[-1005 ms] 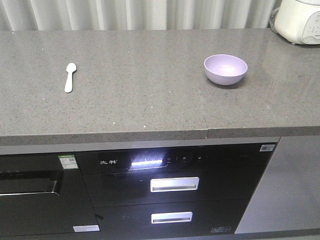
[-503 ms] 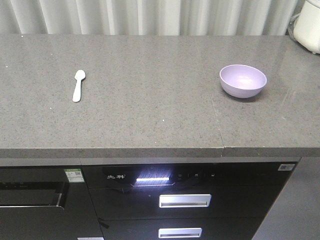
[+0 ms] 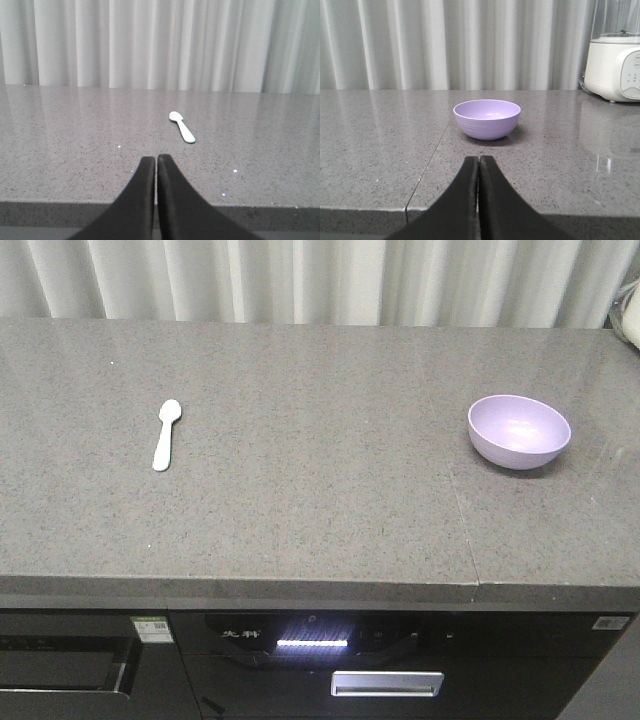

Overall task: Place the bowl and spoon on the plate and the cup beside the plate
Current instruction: 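Drive closer and align the base with the spoon and bowl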

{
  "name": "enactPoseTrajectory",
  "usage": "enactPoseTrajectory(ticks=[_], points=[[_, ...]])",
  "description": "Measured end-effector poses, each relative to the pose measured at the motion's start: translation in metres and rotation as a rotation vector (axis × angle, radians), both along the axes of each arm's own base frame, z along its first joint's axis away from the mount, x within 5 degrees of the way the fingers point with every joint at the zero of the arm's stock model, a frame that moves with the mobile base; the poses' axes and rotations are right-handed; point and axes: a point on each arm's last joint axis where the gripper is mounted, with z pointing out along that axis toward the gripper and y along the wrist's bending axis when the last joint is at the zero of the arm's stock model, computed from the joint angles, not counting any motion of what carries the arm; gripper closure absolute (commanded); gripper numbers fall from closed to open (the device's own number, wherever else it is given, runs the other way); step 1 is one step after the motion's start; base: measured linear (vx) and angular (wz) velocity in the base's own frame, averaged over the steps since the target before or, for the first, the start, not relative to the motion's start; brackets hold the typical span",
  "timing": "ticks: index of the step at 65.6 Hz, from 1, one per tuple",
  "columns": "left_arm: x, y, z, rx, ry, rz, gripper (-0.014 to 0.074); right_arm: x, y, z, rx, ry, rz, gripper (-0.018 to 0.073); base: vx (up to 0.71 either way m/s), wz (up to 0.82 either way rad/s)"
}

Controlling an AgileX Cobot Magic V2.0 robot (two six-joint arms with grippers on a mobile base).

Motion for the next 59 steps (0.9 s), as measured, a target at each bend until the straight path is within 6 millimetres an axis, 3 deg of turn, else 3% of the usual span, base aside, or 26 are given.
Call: enactPoseTrajectory(ticks=[59], points=[[0.0000,0.0000,0.0000,0.000,0.000,0.000,0.0603,0.0000,0.0000,0.0000,0.000,0.000,0.000,0.0568,0.08,-0.01]])
